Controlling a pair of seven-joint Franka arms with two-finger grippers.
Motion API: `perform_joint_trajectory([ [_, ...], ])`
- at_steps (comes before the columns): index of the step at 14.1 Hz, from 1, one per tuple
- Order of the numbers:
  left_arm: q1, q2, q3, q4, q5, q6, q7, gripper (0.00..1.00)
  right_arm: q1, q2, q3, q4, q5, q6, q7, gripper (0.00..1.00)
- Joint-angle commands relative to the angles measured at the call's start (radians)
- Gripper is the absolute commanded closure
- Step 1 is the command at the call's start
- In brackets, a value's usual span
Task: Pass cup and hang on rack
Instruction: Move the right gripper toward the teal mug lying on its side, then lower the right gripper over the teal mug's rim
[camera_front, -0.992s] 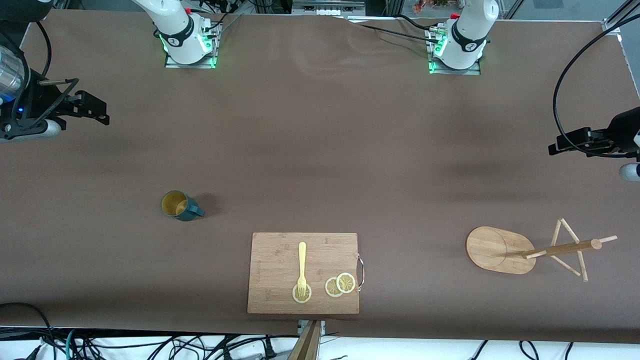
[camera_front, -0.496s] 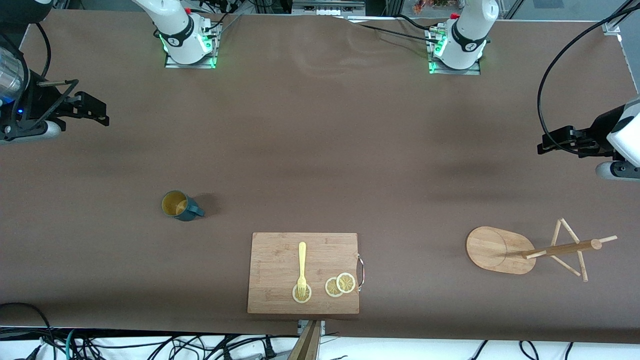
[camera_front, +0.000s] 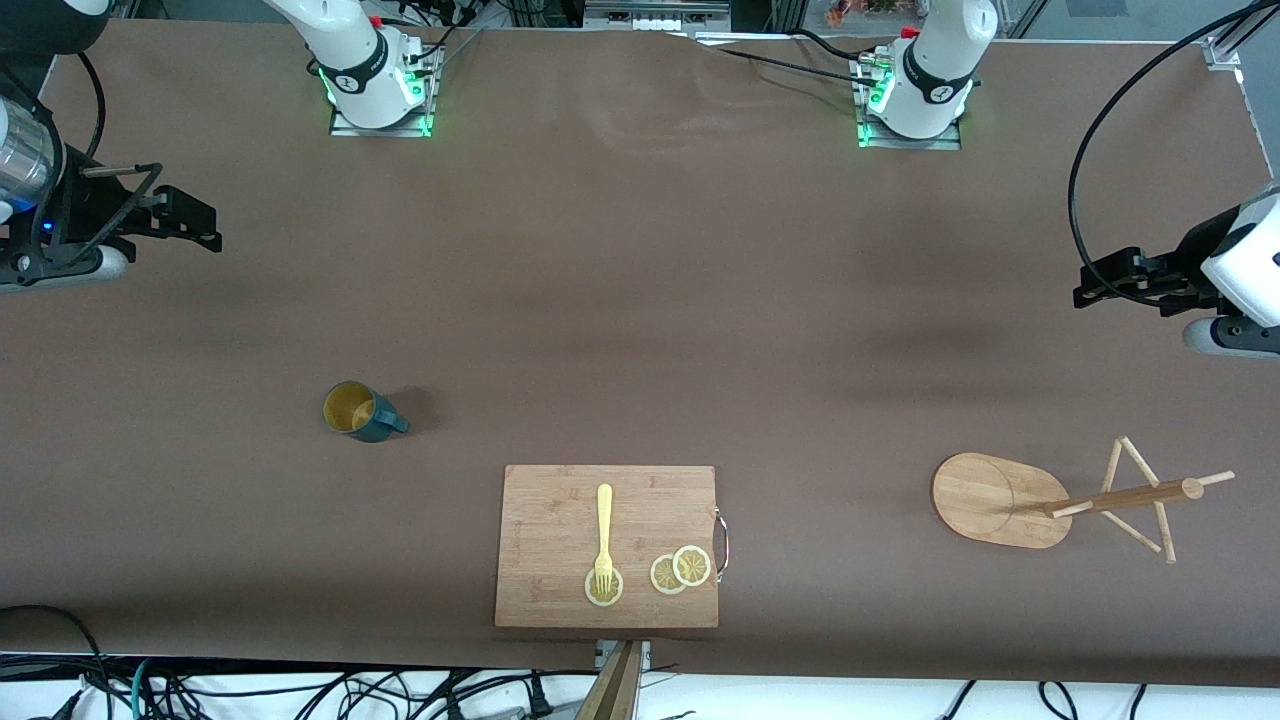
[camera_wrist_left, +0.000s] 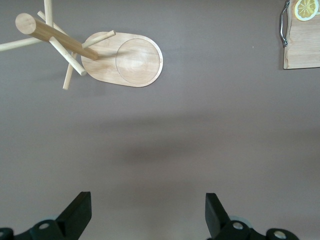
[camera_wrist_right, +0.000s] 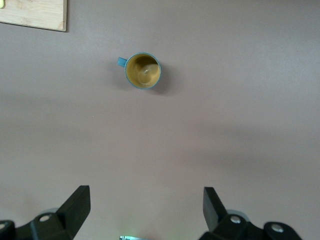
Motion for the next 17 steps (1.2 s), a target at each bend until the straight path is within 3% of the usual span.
perform_joint_trajectory([
  [1, -0.008, 0.001, 0.003, 0.024, 0.024, -0.015, -0.003, 0.0, -0.012, -0.007, 0.009, -0.01, 0.001, -0.01, -0.013, 0.0],
  [6, -0.045, -0.038, 0.018, 0.006, 0.024, -0.014, -0.023, 0.0, -0.012, 0.001, 0.008, -0.06, 0.0, 0.039, -0.01, 0.0],
  [11, -0.045, -0.081, 0.018, -0.056, 0.024, -0.006, -0.026, 0.0, -0.012, 0.074, 0.008, -0.206, -0.007, 0.277, 0.002, 0.01],
  [12, -0.045, -0.087, 0.018, -0.068, 0.024, -0.006, -0.026, 0.0, -0.012, 0.113, 0.008, -0.205, -0.007, 0.307, 0.002, 0.03],
  [14, -0.047, -0.107, 0.017, -0.102, 0.024, -0.006, -0.026, 0.0, -0.012, 0.171, 0.008, -0.205, -0.007, 0.358, 0.004, 0.18],
  [17, -0.045, -0.102, 0.017, -0.097, 0.023, -0.006, -0.026, 0.0, -0.012, 0.231, 0.008, -0.205, -0.005, 0.432, 0.004, 0.18],
])
